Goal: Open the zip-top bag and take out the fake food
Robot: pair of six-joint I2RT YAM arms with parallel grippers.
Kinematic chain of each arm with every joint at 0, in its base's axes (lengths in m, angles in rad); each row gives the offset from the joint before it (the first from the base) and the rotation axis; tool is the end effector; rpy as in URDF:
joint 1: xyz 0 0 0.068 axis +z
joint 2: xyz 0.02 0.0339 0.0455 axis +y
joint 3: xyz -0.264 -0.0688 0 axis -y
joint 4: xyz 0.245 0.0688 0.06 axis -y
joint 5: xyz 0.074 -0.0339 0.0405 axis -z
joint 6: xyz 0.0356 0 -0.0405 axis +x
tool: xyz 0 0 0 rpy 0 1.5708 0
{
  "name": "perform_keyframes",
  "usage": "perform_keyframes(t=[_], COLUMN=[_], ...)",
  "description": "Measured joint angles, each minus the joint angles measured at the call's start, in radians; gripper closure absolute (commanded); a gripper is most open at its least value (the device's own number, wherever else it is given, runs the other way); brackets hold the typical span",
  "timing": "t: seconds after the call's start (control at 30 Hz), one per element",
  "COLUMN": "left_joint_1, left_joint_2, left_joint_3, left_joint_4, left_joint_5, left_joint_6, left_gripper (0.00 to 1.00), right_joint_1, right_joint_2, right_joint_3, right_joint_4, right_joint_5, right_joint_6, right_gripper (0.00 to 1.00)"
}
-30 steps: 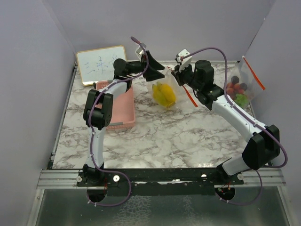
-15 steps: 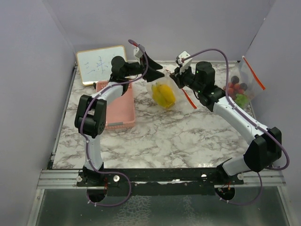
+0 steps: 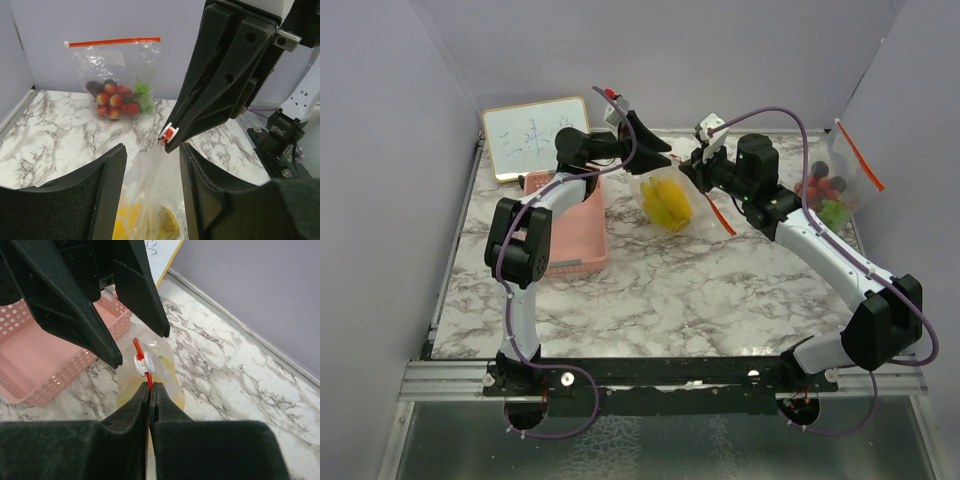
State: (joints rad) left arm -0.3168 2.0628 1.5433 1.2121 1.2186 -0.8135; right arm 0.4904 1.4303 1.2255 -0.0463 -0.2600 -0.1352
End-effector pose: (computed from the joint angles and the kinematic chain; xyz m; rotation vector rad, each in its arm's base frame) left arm 0.4206 -0.1731 0.3317 1.0086 1.1269 -1.4604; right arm 0.2957 0.1683 0.3569 -0.7402 1.6851 0.4866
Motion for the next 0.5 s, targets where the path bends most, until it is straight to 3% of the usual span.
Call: perform_keyframes(t=[0.1,0.33,0.5], left_joint_1=[-0.006,-0.013,-0.013], left_joint_2=[0.02,0.108,0.154], left_joint_3=[0.001,0.066,0.121], left_joint_4=[0.065,0.266,0.321], left_joint_5=[0.027,0.068,0.076], left_joint_6=[-0.051,-0.242,-0.378], left_gripper=[0.54,0.76,0.99], right_joint_1=[0.0,-0.001,-0.001], right_joint_2=[0.0,0.0,0.0], right_joint_3=[0.0,0.0,0.0], right_joint_4=[-0.003,-0.007,-0.008], right_joint_5=[-0.004,-0.02,-0.024], right_joint_6=[0.0,0.001,0.001], right_gripper=[0.98,0.98,0.98])
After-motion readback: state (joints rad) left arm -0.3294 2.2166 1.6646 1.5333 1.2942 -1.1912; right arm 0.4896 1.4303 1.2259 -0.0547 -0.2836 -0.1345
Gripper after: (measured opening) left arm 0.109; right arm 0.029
